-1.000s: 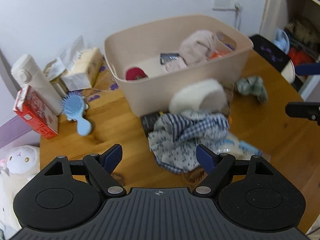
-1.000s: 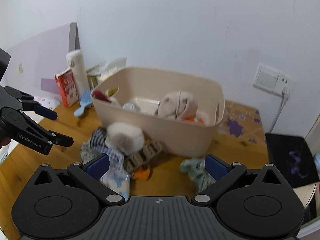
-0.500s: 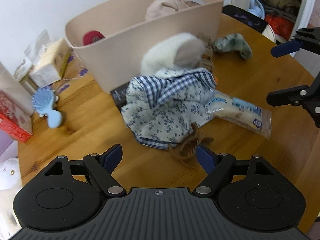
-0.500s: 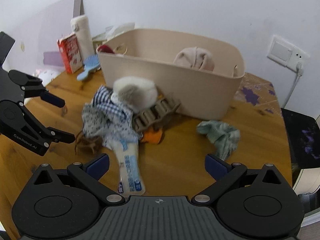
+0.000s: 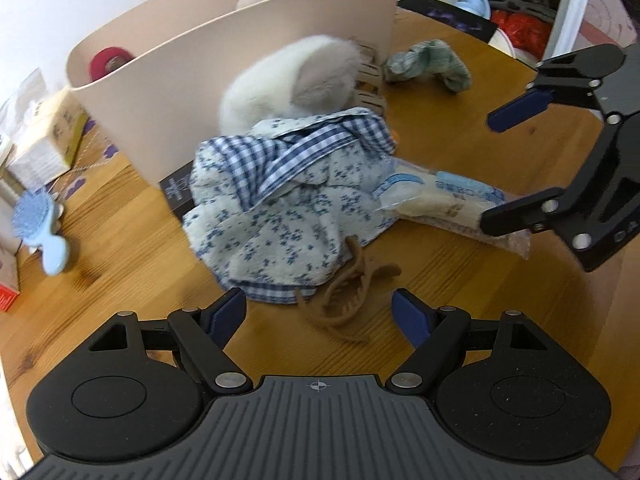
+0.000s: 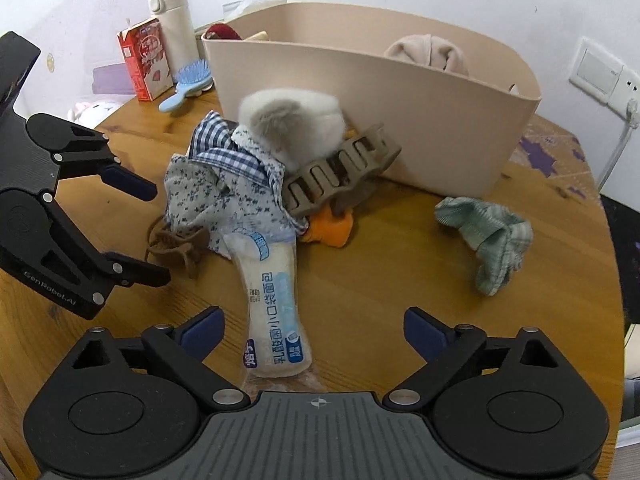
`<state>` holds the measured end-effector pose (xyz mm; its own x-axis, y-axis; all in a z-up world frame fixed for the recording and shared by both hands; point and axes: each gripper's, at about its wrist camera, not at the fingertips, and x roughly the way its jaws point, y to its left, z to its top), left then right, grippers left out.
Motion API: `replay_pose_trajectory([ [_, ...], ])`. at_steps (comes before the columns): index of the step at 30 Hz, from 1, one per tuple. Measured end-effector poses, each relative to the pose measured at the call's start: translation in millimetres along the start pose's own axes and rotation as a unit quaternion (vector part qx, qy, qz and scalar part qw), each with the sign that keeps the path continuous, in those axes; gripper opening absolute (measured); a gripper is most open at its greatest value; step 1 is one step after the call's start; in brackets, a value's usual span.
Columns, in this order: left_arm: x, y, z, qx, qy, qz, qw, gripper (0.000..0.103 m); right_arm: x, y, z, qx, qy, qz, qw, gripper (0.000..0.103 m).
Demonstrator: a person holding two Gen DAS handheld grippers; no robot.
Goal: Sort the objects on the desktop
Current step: 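Grasp the brown hair clip with the left tool while the right tool grasps the milk-tea packet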
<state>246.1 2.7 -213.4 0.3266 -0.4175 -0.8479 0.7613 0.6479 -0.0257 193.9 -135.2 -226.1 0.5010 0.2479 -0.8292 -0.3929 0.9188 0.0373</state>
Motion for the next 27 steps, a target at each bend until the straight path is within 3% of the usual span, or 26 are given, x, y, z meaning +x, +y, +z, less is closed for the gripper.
replay_pose_trajectory([
  [5, 4.1, -7.9, 4.5, 0.001, 0.009, -0.016, 0.9998, 0.081, 5.8, -2.3, -1.1, 0.006, 0.006, 0.006, 1.000, 0.088],
  [12, 8.4, -10.6, 7.3, -0.016, 0.021, -0.032, 0.9991, 0.069, 9.6, 0.2, -2.0, 0.001, 0.011, 0.012, 1.000, 0.082],
  [21, 6.4, -9.6, 12.5, -0.042, 0.019, -0.034, 0.9983, 0.042, 12.1, 1.6, -3.8, 0.003, 0.017, 0.030, 0.999, 0.048],
  [27, 1.8, -13.0, 8.1, -0.041, 0.022, -0.038, 0.9982, 0.039, 9.5, 2.1, -9.8, 0.003, 0.015, 0.036, 0.999, 0.035],
])
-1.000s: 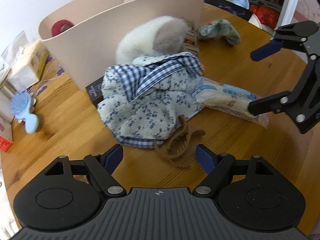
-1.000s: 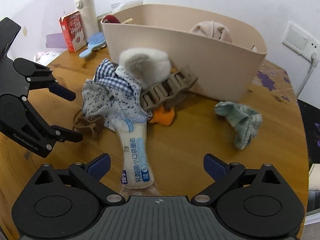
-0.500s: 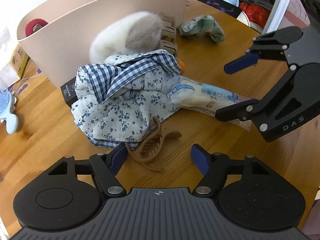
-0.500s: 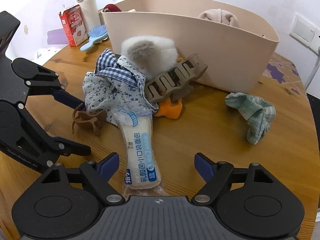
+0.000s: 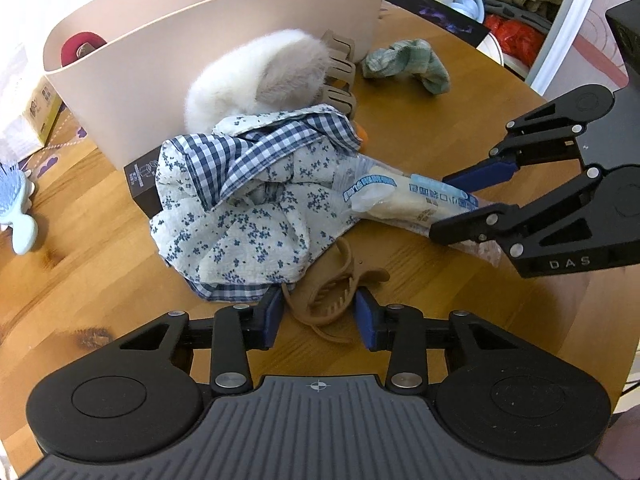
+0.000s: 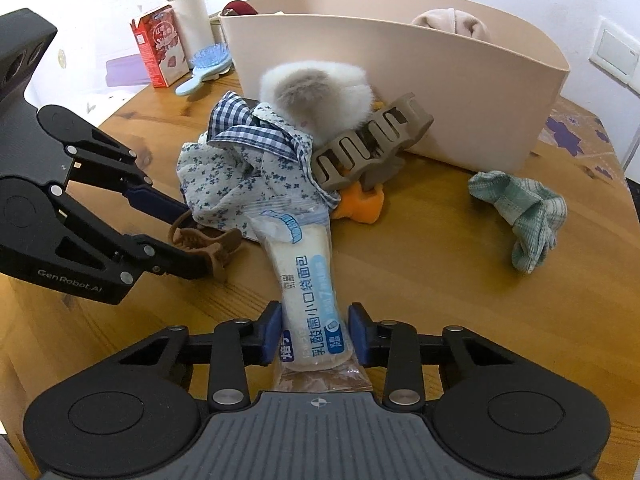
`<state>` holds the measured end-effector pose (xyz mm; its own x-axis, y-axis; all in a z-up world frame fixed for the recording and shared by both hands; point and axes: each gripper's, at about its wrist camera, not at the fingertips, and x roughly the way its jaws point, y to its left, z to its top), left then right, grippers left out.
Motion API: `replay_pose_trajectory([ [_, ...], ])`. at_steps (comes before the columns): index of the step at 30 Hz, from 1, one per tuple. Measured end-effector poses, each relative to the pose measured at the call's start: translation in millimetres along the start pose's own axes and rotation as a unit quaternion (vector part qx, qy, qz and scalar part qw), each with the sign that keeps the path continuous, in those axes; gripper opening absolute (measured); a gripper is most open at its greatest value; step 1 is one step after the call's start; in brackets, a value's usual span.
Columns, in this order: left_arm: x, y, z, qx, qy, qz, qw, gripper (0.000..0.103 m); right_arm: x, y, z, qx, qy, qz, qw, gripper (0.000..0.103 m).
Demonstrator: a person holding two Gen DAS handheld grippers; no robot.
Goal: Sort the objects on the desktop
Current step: 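Grasp the brown hair clip with the left tool while the right tool grasps the milk-tea packet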
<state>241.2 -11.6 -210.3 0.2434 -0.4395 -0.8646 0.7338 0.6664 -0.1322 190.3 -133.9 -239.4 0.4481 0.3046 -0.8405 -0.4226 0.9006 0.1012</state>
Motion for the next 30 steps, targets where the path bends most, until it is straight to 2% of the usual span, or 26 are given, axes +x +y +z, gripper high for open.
replay_pose_trajectory([
  [14, -7.0, -10.1, -11.4, -0.009, -0.002, 0.004, 0.9999, 0.038, -10.0, -6.5, -19.5, -0.003, -0.007, -0.007, 1.000, 0.030],
  [30, -56.6, -5.8, -13.3, -0.034, -0.050, 0.020, 0.9980, 0.038, -57.9, -10.9, -25.7, -0.001, -0.055, -0.028, 0.998, 0.028],
])
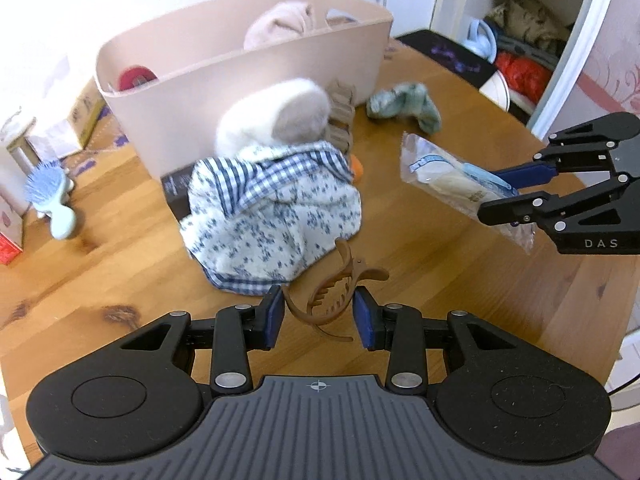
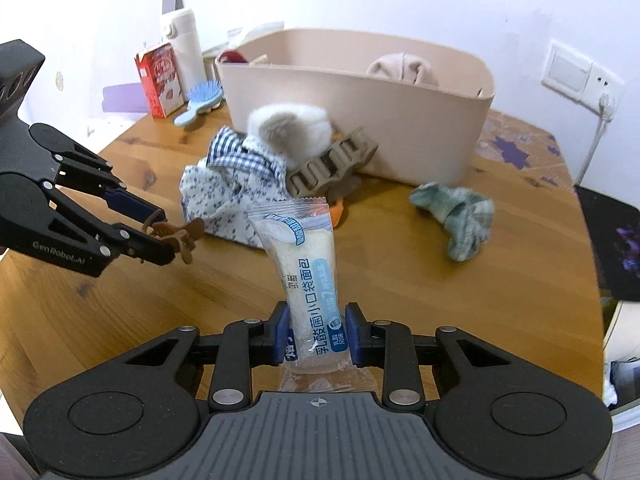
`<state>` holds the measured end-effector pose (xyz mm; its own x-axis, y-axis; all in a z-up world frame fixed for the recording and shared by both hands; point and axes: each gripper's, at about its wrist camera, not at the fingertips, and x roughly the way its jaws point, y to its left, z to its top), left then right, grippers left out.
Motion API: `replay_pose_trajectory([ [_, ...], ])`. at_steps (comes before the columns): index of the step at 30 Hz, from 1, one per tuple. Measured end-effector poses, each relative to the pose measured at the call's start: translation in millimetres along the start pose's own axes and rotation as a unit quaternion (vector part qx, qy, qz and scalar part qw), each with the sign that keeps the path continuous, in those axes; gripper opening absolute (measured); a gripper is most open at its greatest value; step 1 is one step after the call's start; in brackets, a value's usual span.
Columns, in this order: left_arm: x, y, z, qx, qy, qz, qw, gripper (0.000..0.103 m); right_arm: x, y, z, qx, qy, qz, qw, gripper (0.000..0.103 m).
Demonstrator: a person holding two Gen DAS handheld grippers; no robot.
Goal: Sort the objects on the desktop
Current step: 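Grasp the brown hair clip with the left tool while the right tool grasps the milk-tea packet, then carry the clip and packet over the beige bin and open both tools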
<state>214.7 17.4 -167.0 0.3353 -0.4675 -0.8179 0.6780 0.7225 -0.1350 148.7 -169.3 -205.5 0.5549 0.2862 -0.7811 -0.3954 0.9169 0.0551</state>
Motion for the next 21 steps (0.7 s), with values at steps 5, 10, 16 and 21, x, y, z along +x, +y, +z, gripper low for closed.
replay_pose_trajectory([
  [5, -18.0, 3.6, 8.1, -0.002, -0.020, 0.005, 0.9998, 0.038, -15.4, -4.8, 7.2, 0.000, -0.020, -0.010, 1.000, 0.028],
  [10, -32.6, 8.2, 19.4, 0.000, -0.040, 0.012, 0.9991, 0.038, -33.2, -10.3, 17.1, -0.006, -0.043, -0.022, 0.999, 0.028],
  [16, -47.2, 17.7, 39.5, 0.004, -0.067, 0.026, 0.9974, 0.038, -50.0, -22.7, 29.6, -0.013, -0.068, -0.037, 0.997, 0.027],
  [21, -56.2, 25.6, 57.8, 0.007, -0.086, 0.039, 0.9955, 0.038, -59.3, -38.3, 45.0, -0.015, -0.090, -0.055, 0.994, 0.027],
])
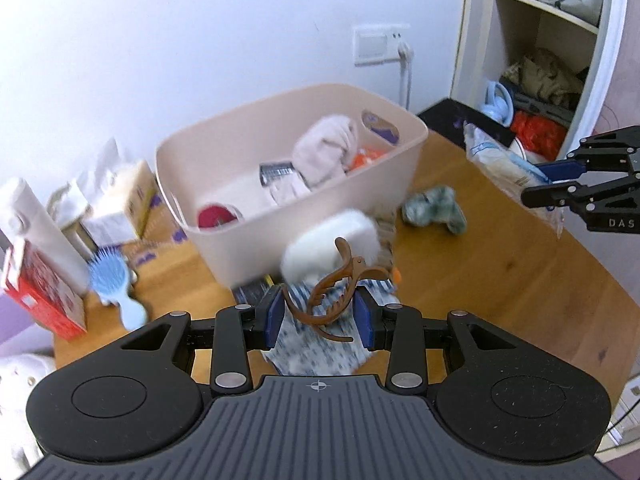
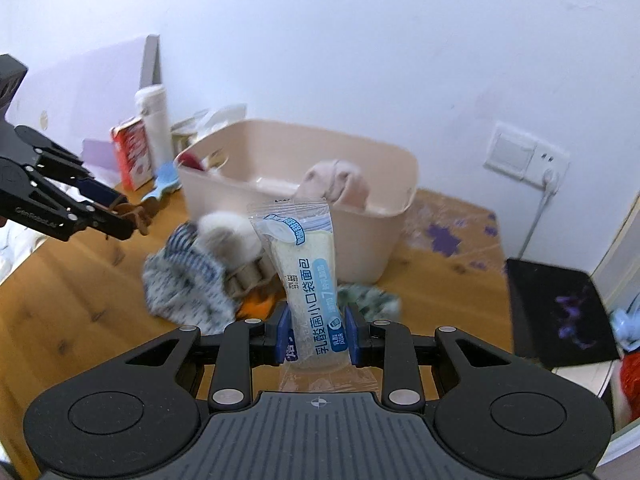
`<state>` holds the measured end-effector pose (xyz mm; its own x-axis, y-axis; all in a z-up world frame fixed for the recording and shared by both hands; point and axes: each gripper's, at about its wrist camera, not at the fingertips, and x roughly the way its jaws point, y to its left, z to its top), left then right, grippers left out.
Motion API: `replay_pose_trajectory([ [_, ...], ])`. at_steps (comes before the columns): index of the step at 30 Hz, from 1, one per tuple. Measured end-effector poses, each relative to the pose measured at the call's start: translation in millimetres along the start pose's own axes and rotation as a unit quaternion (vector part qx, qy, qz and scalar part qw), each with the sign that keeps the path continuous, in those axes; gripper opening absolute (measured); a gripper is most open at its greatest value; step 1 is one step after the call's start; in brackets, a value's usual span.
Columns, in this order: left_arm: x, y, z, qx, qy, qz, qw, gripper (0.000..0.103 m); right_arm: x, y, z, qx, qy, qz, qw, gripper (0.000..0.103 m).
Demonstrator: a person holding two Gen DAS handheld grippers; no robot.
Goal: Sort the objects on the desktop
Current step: 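Carry the clip and packet over the beige bin and open both tools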
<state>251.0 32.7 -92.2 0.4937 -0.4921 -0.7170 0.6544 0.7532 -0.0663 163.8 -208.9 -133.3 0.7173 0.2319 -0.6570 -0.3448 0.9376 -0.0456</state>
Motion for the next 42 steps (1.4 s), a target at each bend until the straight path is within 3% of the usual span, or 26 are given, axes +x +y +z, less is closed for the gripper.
replay_pose_trajectory([
  [11, 1.9, 17.2, 46.0, -0.016, -0.036, 0.034, 0.9986, 0.038, 6.4, -33.4, 40.4, -0.022, -0.041, -0.018, 0.999, 0.027],
  [20, 26.6, 32.5, 80.4, -0.036, -0.042, 0.068, 0.9962, 0.038, 32.8, -55.6, 77.3, -0.055, -0.057, -0.018, 0.997, 0.027],
  [31, 80.6, 41.6, 108.1, -0.058, -0.005, 0.106, 0.9927, 0.038, 82.8, -70.8, 104.5, -0.078, -0.043, -0.014, 0.996, 0.027],
  [42, 132.3, 42.1, 109.5, -0.081, 0.057, 0.135, 0.9859, 0.038, 132.2, -67.2, 110.0, -0.106, -0.018, -0.004, 0.994, 0.027],
])
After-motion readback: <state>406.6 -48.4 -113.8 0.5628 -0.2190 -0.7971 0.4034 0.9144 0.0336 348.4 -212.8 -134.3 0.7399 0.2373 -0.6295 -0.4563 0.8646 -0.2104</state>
